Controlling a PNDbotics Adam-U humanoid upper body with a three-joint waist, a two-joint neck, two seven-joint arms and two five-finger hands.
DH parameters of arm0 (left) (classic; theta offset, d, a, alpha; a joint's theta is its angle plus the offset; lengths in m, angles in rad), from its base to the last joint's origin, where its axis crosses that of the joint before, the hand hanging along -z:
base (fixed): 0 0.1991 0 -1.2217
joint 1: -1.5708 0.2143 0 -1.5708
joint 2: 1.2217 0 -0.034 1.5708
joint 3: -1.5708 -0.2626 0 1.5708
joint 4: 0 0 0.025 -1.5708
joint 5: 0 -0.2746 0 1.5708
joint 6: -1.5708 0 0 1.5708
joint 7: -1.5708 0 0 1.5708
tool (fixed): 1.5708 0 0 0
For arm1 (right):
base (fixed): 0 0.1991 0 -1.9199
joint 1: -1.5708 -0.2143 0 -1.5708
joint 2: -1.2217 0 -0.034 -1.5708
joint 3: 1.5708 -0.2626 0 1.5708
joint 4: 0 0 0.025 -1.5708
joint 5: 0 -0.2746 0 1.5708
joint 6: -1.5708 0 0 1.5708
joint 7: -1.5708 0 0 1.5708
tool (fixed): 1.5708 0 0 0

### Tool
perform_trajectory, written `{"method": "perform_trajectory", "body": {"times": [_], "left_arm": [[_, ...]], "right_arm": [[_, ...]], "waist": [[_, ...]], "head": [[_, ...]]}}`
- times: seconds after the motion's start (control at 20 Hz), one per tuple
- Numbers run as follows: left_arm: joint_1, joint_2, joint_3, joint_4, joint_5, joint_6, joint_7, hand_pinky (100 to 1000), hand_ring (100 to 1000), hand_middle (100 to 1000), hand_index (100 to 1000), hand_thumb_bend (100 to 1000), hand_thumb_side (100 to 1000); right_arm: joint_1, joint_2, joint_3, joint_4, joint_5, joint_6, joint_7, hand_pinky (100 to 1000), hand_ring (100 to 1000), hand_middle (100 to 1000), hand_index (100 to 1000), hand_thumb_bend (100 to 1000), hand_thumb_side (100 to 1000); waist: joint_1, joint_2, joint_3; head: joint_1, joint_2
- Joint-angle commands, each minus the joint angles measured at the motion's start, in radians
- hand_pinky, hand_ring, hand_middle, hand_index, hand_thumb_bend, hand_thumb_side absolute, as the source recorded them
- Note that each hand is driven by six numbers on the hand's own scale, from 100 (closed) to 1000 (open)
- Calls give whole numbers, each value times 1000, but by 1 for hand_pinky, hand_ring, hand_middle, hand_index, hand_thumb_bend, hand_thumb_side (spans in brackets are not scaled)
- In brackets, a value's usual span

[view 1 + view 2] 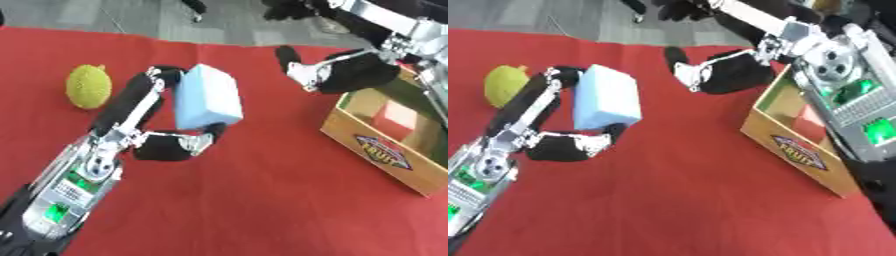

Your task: Pick up the objects with one hand, pass them to the other hand, and then place them into the box on the other side of the table.

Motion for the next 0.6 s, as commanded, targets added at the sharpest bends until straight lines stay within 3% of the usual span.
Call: {"method": "perform_trajectory", "body": {"times": [0.05, 0.3, 0.6], "left_arm": [[-19, -5, -3, -10, -16, -24, 10, 778, 549, 504, 490, 100, 354], [-20, -12, -10, -11, -17, -52, 18, 770, 540, 498, 488, 100, 354], [-17, -14, -16, -21, 29, -77, 57, 773, 527, 488, 486, 100, 429]], "right_arm": [[-26, 7, 10, 20, 27, -9, 28, 919, 884, 807, 924, 100, 218], [-36, 32, 27, 45, 44, -8, 62, 923, 891, 811, 932, 100, 222], [-60, 49, 28, 30, 40, 0, 88, 926, 897, 816, 937, 100, 180]], "waist": [[2, -25, -2], [2, -25, -2], [1, -26, -6]], "head": [[-11, 4], [-14, 10], [-19, 15]]}}
